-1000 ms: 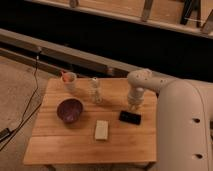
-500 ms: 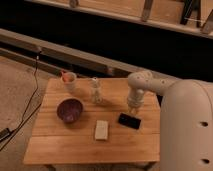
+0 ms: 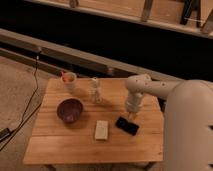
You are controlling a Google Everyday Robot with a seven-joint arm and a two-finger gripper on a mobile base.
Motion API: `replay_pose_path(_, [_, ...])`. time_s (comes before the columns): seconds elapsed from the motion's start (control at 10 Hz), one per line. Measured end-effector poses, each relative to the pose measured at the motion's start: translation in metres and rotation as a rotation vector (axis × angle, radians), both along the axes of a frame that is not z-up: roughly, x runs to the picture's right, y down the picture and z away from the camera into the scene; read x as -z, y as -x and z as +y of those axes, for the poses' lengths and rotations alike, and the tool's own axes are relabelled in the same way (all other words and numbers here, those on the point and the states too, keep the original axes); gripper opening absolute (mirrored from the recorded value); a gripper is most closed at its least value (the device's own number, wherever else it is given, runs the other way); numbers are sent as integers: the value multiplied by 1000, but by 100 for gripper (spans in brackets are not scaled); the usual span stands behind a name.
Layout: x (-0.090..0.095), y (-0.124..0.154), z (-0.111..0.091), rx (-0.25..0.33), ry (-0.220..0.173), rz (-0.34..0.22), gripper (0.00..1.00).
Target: Push the eraser across the table
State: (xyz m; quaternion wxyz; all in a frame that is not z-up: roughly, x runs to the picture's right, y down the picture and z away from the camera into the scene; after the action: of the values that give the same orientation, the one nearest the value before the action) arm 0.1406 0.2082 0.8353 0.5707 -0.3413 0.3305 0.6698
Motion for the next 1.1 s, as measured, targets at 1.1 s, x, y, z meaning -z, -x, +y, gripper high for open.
replay_pose_path(1.1, [40, 13, 30, -59, 114, -22, 0])
